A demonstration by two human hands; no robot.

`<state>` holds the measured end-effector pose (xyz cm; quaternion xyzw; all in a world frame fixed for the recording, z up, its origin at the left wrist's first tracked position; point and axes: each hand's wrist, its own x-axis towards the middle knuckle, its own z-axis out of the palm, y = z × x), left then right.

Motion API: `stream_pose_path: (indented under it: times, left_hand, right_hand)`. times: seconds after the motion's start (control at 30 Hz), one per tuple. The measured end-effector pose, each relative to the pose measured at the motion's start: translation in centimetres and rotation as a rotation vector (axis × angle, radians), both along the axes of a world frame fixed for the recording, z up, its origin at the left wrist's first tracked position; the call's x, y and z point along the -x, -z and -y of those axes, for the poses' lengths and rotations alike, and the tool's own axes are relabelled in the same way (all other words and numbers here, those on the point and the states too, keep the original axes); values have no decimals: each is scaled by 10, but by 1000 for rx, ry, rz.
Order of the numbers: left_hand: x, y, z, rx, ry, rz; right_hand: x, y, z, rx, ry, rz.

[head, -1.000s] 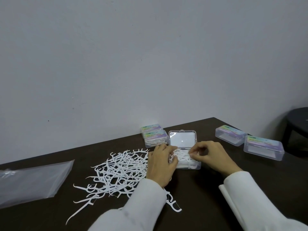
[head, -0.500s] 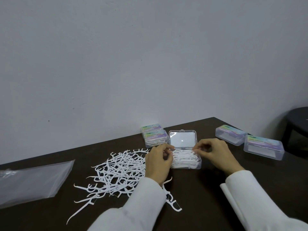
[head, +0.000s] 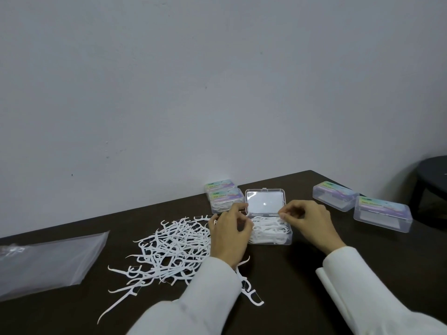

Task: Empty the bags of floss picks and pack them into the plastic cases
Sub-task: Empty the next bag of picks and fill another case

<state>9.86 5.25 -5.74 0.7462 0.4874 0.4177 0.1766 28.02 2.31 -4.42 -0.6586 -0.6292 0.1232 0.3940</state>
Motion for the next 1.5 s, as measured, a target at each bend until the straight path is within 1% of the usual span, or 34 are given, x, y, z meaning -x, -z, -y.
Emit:
stream_pose_path:
  times: [0.1,0.23,0.37,0.47,0.57,0.63,0.73,0.9,1.0,1.1,1.2,1.3,1.4,1.5]
  left_hand:
    - [1,1,0,20,-1,-5]
    - [1,-1,2,-39,-59,-28]
    - [1,-3,6,-77,-40,-82]
    - [0,-3,7,-50,-34,-125]
    - [0,-1,5,0,-43,-82]
    - [1,0,4,-6,-57,-62]
    - [2,-1,5,-7,-54,-37]
    - [7,-6,4,5,-57,6]
    - [17,-11,3,47,-10,48]
    - [36,-18,9,98,77,125]
    - [61,-22,16,125,112,81]
    - [91,-20,23,148,100,36]
    - [121,-17,31,174,81,16]
    - [147,-13,39,196,81,-61]
  right_hand:
    - [1,-1,0,14,23,84]
    - [3,-5,5,-9,43,137]
    - [7,-6,7,23,14,218]
    - [8,-4,5,-11,4,180]
    - [10,-4,3,-11,-99,89]
    - [12,-5,4,21,-157,124]
    - [13,-4,4,39,-170,190]
    - [14,-3,3,5,-186,197]
    - [15,-4,4,4,-196,211]
    - [19,-6,6,-38,-222,171]
    - [30,-9,11,-55,-274,140]
    - [49,-13,20,-12,-394,123]
    - [64,-12,30,56,-495,228]
    - [76,-12,38,97,-503,374]
